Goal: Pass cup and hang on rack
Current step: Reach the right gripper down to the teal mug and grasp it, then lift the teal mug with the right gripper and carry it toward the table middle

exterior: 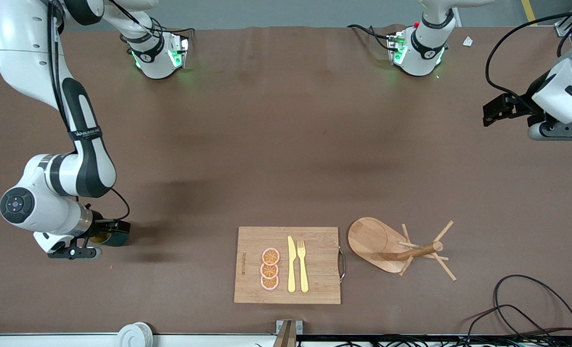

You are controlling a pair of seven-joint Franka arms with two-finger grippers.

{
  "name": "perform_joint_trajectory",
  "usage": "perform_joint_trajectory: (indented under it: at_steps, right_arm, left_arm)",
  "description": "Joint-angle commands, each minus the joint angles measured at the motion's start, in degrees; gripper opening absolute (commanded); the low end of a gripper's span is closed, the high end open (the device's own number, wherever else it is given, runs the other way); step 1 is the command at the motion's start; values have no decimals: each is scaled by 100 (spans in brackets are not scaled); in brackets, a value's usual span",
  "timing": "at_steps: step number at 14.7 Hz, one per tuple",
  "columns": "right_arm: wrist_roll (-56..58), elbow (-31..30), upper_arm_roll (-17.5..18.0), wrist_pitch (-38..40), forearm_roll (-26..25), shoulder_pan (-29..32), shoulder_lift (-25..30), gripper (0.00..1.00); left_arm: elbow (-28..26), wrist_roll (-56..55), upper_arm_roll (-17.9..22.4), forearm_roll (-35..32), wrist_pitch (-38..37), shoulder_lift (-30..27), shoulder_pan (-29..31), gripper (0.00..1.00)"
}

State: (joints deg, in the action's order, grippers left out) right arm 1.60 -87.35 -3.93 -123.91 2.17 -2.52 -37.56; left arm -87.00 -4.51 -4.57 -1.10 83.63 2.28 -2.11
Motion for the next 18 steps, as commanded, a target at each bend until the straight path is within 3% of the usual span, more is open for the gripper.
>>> perform_joint_trajectory:
  at_steps: [1, 3, 5, 7, 9, 15, 18]
  right_arm:
    - [78, -36, 24, -28, -102, 32, -120, 70]
    - [78, -36, 24, -11, -147, 67, -138, 38]
    - [86, -36, 24, -10, -147, 67, -138, 19]
    - [95, -19, 24, -10, -156, 67, -138, 6]
    - [217, 8, 24, -10, -147, 76, -129, 1]
    - [61, 718, 94, 505, 124, -511, -85, 0]
    - [-1638, 1377, 86, 1254, 626, -1502, -103, 0]
  left_arm:
    - [174, 3, -9, -110, -49, 62, 9, 100]
    - [174, 38, -9, -110, -49, 71, 9, 100]
    - [174, 29, -9, -110, -49, 71, 9, 100]
    - [174, 20, -9, -101, -49, 71, 9, 100]
    - [174, 3, -9, -101, -49, 71, 9, 100]
    - [174, -15, -9, -101, -49, 71, 18, 100]
    - [174, -24, 0, -101, -49, 71, 36, 100]
